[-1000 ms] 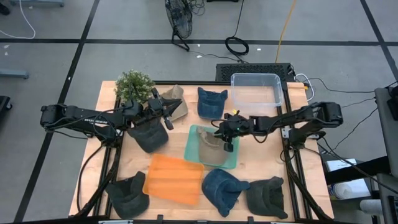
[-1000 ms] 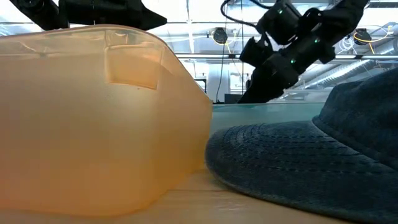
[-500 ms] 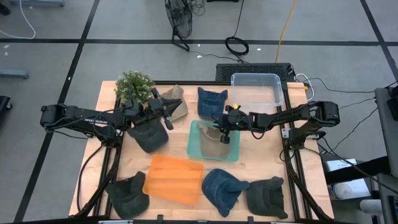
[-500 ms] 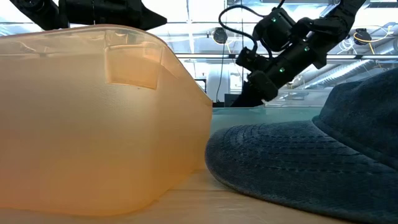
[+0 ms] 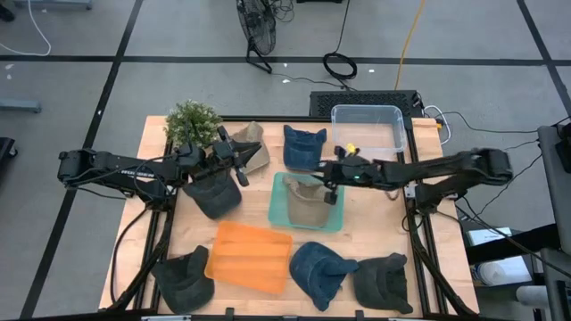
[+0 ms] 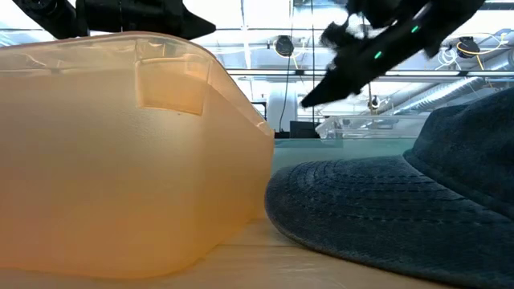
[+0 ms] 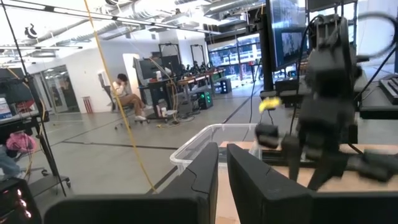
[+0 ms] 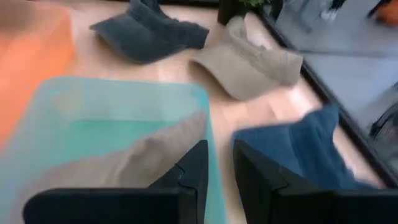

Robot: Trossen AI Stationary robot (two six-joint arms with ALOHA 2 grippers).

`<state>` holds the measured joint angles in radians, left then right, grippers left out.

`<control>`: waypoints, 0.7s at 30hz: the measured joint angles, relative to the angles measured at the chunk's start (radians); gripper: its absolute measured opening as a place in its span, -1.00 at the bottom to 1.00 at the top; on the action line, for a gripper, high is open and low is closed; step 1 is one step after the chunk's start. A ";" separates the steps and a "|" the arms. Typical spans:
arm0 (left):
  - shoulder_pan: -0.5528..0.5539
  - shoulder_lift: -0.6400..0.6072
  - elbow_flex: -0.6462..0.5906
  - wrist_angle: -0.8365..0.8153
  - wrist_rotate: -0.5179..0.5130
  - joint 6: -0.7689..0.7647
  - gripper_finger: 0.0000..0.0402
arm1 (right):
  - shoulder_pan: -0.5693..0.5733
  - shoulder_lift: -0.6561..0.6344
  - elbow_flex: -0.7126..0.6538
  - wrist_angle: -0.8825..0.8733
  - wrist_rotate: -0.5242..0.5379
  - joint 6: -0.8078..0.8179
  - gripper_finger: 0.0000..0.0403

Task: Pick & Place hat
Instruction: Adjust the bins on the table

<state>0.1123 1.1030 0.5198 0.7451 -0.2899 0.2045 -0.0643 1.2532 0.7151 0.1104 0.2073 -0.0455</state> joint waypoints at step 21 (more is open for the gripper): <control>-0.002 0.000 0.000 0.019 0.001 -0.030 -0.77 | -0.065 -0.178 -0.150 -0.400 0.051 0.198 -0.68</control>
<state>0.1101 1.1031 0.5198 0.7639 -0.2893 0.1741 -0.1290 1.0748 0.5652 -0.2893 0.2585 0.1520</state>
